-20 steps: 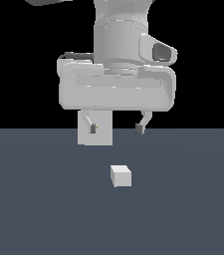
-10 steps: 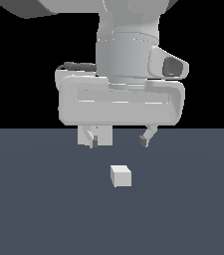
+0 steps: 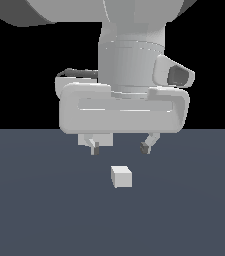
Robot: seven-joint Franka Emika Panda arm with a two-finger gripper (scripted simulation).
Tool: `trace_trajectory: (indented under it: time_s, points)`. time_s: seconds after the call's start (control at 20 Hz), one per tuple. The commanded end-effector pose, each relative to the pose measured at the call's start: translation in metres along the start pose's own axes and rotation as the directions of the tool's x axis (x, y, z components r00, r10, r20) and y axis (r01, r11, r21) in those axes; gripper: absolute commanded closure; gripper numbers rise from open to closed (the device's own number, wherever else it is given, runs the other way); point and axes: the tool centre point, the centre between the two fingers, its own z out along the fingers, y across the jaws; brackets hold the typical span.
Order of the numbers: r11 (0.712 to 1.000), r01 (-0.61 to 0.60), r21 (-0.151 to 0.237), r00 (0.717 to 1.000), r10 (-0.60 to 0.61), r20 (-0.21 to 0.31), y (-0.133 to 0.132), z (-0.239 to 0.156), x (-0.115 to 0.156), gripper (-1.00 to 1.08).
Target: Plug the charger into the wall socket.
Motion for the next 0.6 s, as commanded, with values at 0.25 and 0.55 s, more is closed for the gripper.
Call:
trace_trajectory:
  time_s: [0.25,0.55]
  points:
    - [1.000,0.001,0.000,1.000,-0.001,0.000,0.000,0.001,0.000,-0.92]
    - [1.000,0.001,-0.001,1.000,-0.001,0.000,0.000,0.012,-0.005,-0.92]
